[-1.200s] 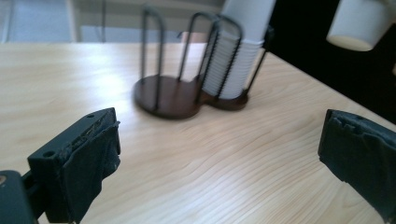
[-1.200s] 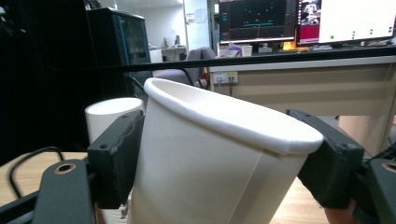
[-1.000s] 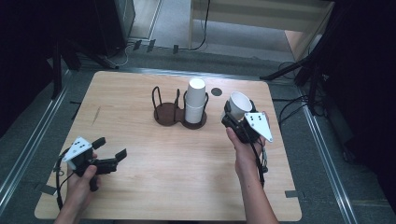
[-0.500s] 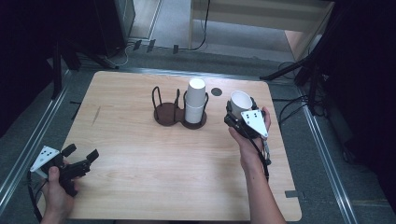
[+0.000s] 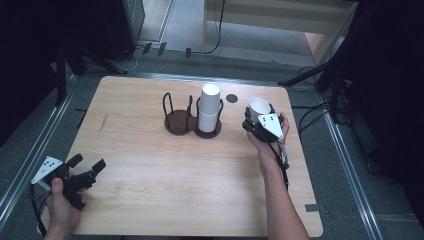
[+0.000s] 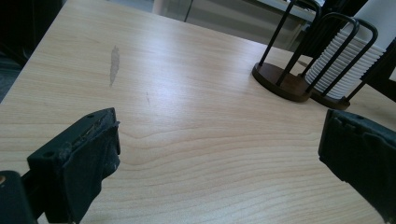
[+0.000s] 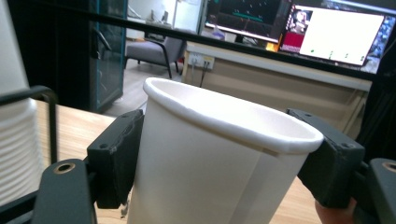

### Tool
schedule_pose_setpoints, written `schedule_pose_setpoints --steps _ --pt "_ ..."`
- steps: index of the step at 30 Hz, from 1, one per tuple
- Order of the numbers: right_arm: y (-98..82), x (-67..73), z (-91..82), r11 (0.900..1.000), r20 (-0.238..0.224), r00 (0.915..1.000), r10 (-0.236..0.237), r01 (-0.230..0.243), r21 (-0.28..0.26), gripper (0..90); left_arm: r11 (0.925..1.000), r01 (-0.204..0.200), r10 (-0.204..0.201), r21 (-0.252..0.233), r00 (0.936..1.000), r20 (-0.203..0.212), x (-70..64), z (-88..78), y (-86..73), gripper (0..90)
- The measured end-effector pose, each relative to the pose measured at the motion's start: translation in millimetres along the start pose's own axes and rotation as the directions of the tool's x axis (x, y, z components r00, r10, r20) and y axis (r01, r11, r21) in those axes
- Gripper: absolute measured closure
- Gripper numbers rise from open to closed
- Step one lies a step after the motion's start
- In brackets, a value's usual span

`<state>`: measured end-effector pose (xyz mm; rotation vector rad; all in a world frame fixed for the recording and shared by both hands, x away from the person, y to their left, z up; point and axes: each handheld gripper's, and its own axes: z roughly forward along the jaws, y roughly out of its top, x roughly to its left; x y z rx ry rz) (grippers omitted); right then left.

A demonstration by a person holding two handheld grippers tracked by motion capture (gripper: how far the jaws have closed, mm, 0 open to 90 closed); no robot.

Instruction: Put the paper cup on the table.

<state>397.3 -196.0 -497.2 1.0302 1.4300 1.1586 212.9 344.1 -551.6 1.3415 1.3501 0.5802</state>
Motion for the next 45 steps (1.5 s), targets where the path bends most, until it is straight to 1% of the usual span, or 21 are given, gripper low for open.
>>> schedule_pose_setpoints --steps 4,6,8,10,14,17,18,20,26,30,33,36,45 --pt "-4.9 -1.9 10.2 0.999 0.013 0.9995 0.028 -0.029 0.017 22.0 1.0 0.0 0.001 0.002 1.0 -0.002 -0.3 0.2 0.0 0.0" --pt "-7.5 -3.4 14.9 0.999 0.033 0.9992 0.023 -0.024 0.025 22.0 1.0 -0.001 0.001 0.002 1.0 -0.003 -0.3 0.2 0.0 0.0" --pt "-10.4 -4.3 18.3 0.999 0.034 0.9988 0.036 -0.037 0.035 22.0 1.0 0.0 0.0 0.002 1.0 -0.004 -0.3 0.2 -0.1 0.0" --pt "-14.1 -5.9 21.3 0.998 0.042 0.9986 0.031 -0.033 0.049 21.8 1.0 0.0 0.0 0.002 1.0 -0.003 -0.3 0.3 -0.1 0.0" --pt "-21.6 -9.1 26.0 0.995 0.049 0.9967 0.065 -0.068 0.071 21.3 1.0 -0.001 0.001 0.001 1.0 -0.005 -0.5 0.5 -0.2 0.0" --pt "-26.1 -10.6 29.6 0.995 0.062 0.9966 0.055 -0.059 0.08 21.1 1.0 -0.002 0.002 0.002 1.0 -0.005 -0.5 0.6 -0.3 0.0" --pt "-27.7 -11.0 31.3 0.994 0.067 0.9957 0.063 -0.069 0.084 21.0 1.0 -0.002 0.002 0.003 1.0 -0.004 -0.5 0.6 -0.3 0.0" --pt "-28.9 -11.2 32.7 0.993 0.076 0.9951 0.064 -0.071 0.091 20.8 1.0 -0.003 0.003 0.002 1.0 -0.004 -0.6 0.6 -0.3 0.0" --pt "-32.2 -13.0 38.5 0.991 0.078 0.9949 0.064 -0.073 0.116 20.4 1.0 -0.002 0.002 0.002 1.0 -0.003 -0.7 0.7 -0.4 0.0" --pt "-32.1 -15.2 40.9 0.986 0.087 0.9914 0.097 -0.108 0.126 20.1 1.0 -0.006 0.006 0.004 1.0 -0.004 -0.9 0.7 -0.4 0.0" --pt "-31.5 -16.8 43.4 0.986 0.089 0.9925 0.084 -0.095 0.134 20.1 0.9999 -0.009 0.009 0.005 1.0 -0.004 -1.2 0.7 -0.5 0.0" --pt "-31.7 -18.1 45.2 0.985 0.091 0.9922 0.086 -0.098 0.144 19.8 1.0 -0.008 0.008 0.005 1.0 -0.002 -1.1 0.9 -0.5 0.0" --pt "-38.2 -16.8 49.2 0.981 0.088 0.995 0.048 -0.063 0.186 19.3 1.0 -0.008 0.008 0.005 1.0 -0.003 -1.4 1.0 -0.6 0.0"
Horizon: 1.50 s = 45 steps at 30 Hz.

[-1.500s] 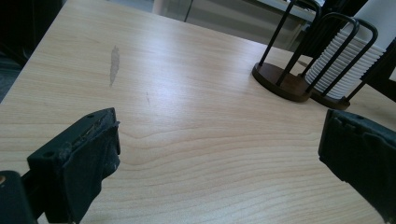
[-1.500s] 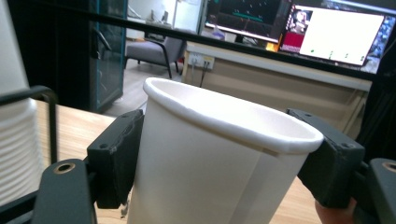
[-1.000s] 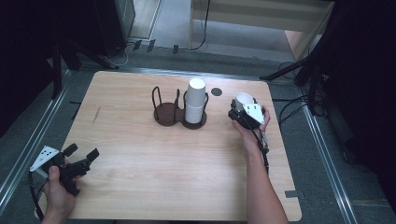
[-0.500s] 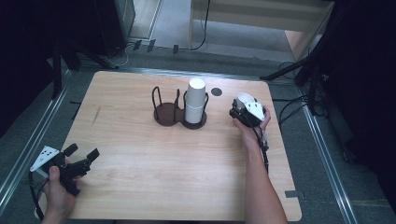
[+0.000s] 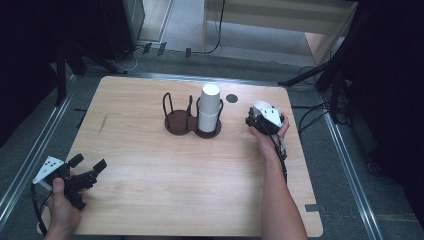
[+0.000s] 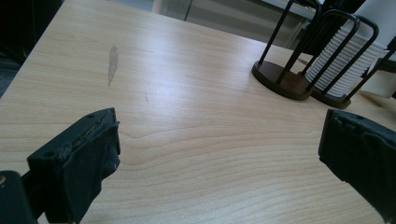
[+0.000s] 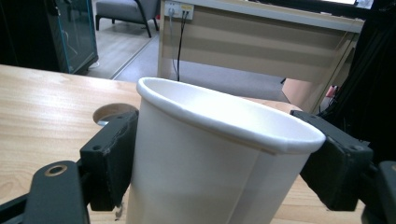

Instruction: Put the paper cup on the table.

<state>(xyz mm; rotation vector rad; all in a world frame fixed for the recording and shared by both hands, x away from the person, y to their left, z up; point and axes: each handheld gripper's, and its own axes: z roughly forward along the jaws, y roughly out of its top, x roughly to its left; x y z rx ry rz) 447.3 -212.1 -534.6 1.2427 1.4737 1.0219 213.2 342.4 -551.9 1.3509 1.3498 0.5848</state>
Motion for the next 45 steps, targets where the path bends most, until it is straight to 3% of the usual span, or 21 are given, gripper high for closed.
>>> schedule_pose_setpoints --steps 5,6,13,17,23,25,28,45 --pt "-2.8 0.7 0.7 1.0 0.0 1.0 0.006 -0.006 0.007 19.1 1.0 0.0 0.0 -0.001 1.0 0.003 0.3 -0.1 0.0 0.0" --pt "-3.0 0.9 0.6 1.0 0.0 1.0 0.006 -0.006 0.011 23.2 1.0 0.0 0.0 -0.001 1.0 0.004 0.2 -0.1 0.0 0.0" --pt "-7.8 0.9 0.1 0.999 -0.016 0.9997 0.018 -0.018 0.032 21.5 1.0 0.0 0.0 -0.001 1.0 0.002 0.1 0.1 0.0 0.0" --pt "-7.9 -0.3 -0.4 0.998 -0.031 0.9988 0.036 -0.035 0.045 17.5 1.0 0.0 0.0 -0.001 1.0 0.002 -0.1 0.3 0.0 0.0" --pt "-5.4 -0.5 -3.2 0.996 -0.063 0.9956 0.069 -0.066 0.059 0.7 1.0 0.001 -0.001 0.0 1.0 0.004 0.3 0.1 0.0 0.0" --pt "-4.1 -0.4 -5.4 0.996 -0.084 0.994 0.071 -0.066 0.059 0.0 1.0 0.001 -0.001 -0.001 1.0 0.005 0.4 0.0 0.1 0.0" --pt "-2.1 -1.1 -10.9 0.996 -0.106 0.9915 0.076 -0.071 0.052 0.0 1.0 0.002 -0.002 -0.002 1.0 0.006 0.4 0.1 0.1 0.0" --pt "1.0 -18.0 -51.5 0.994 -0.132 0.9849 0.112 -0.109 0.029 0.0 1.0 -0.002 0.002 -0.002 1.0 0.006 -0.3 -0.1 -0.3 0.0"
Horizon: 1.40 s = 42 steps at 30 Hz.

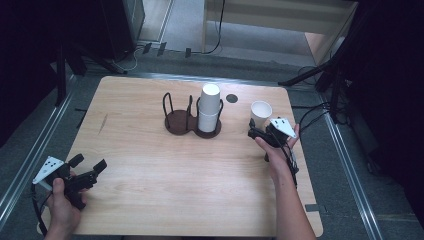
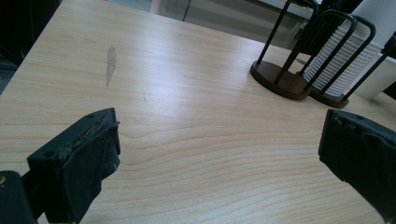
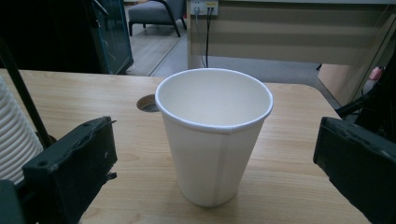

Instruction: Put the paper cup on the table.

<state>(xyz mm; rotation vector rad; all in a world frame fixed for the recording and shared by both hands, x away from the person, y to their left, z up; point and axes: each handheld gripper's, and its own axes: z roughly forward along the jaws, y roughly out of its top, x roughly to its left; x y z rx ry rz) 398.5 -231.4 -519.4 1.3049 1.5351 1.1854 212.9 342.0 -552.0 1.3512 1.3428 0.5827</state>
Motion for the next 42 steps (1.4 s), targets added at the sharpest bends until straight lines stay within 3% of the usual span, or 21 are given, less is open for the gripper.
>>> schedule_pose_setpoints --steps 19,42 --pt "-2.7 0.7 -38.1 0.999 -0.023 0.9997 0.009 -0.01 -0.031 0.0 1.0 0.001 -0.001 0.001 1.0 0.003 0.0 0.3 -0.2 0.0" --pt "-11.8 -16.2 -79.5 0.999 -0.021 0.9996 0.017 -0.018 -0.033 0.0 1.0 -0.001 0.001 0.003 1.0 0.004 0.0 0.3 -0.3 0.0"
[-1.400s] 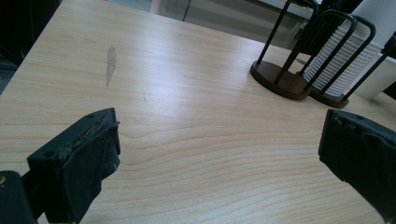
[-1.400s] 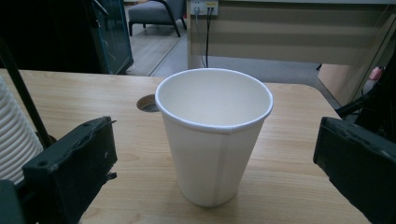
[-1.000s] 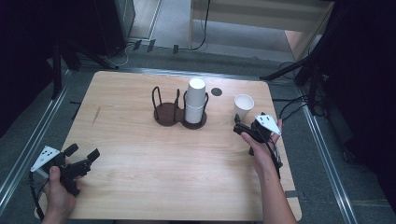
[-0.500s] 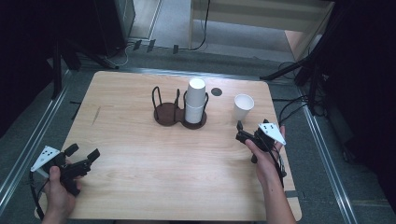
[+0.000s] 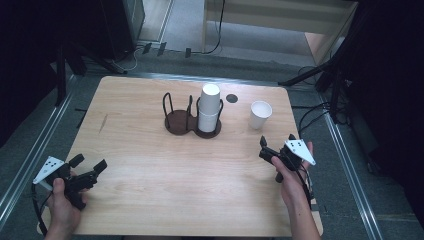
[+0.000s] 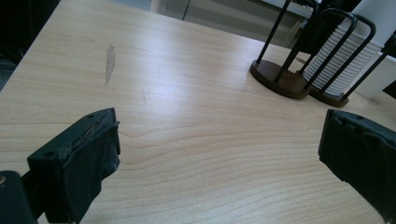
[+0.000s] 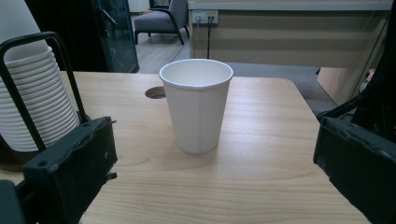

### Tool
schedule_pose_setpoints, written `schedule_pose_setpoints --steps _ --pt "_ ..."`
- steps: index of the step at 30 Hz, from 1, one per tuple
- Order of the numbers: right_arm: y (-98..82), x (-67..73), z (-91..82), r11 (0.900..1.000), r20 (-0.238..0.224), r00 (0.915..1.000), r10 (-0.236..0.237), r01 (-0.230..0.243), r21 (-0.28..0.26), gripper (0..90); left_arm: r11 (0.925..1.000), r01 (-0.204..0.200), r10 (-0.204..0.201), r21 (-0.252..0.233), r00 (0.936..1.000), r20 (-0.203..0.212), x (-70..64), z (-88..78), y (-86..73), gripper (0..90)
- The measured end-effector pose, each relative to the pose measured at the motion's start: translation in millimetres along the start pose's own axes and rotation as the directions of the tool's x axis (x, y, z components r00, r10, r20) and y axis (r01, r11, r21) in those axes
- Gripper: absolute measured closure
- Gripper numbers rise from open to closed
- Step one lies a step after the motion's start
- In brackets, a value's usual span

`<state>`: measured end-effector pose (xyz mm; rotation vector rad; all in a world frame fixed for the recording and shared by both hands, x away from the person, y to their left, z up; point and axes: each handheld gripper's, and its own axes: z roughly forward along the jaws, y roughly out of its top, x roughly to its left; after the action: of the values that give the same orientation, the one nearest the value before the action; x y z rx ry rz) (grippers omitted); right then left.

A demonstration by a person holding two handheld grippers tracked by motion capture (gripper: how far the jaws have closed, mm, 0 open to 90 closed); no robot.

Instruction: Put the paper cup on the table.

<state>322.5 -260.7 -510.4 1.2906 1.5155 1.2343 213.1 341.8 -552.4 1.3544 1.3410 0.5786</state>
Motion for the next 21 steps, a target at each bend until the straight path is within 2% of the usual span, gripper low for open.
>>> schedule_pose_setpoints --steps 21 --pt "-16.1 -23.4 -37.6 1.0 0.046 0.9989 -0.002 0.003 -0.008 0.0 1.0 -0.005 0.005 0.001 1.0 -0.004 -0.7 0.4 -0.2 0.0"
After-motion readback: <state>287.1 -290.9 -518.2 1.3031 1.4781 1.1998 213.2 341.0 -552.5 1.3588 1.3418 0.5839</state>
